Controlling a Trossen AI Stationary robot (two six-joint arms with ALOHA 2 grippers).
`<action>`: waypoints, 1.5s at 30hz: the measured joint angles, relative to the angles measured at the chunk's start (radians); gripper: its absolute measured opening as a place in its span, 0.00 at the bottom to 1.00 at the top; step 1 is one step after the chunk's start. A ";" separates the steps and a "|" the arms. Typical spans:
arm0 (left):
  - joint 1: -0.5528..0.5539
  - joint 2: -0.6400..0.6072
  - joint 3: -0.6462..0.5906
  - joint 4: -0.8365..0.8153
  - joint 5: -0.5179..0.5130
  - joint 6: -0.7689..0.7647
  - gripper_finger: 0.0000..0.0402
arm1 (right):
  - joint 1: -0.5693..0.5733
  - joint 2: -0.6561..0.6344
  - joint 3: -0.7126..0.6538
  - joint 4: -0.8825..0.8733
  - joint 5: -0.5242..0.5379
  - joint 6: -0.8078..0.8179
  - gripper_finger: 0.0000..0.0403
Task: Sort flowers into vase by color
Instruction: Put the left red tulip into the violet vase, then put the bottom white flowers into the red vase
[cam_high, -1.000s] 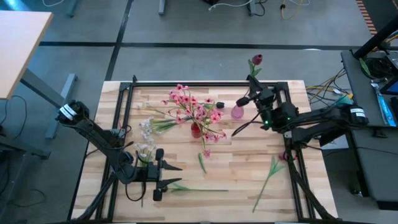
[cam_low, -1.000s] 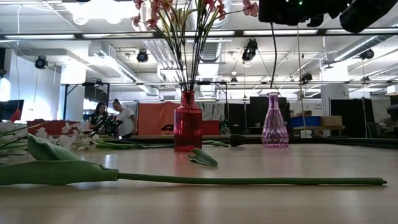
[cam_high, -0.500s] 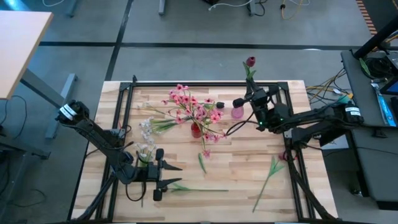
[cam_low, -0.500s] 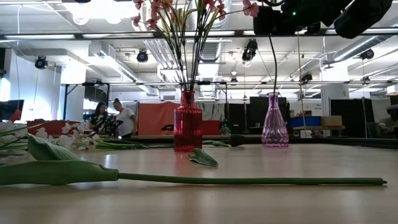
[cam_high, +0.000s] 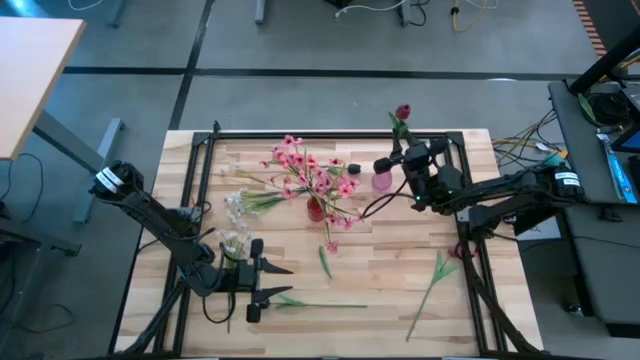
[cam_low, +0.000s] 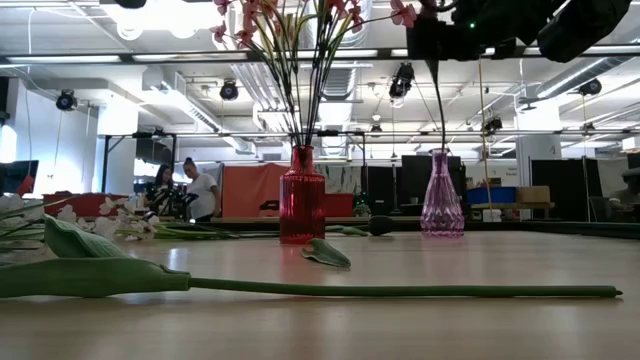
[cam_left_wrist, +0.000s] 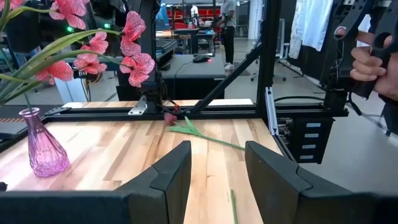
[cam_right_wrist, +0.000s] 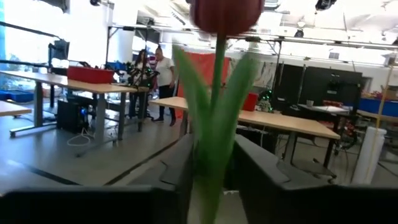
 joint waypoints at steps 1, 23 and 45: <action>0.000 0.000 0.000 -0.002 -0.001 -0.008 0.34 | 0.000 0.000 0.000 -0.003 0.011 0.000 0.30; -0.007 -0.163 0.132 -1.096 0.016 -1.116 0.34 | 0.217 -0.047 0.000 -0.004 0.461 -0.099 0.77; -0.009 0.132 0.292 -1.641 0.614 -1.695 0.58 | 0.503 -0.059 0.064 0.003 0.466 -0.107 0.81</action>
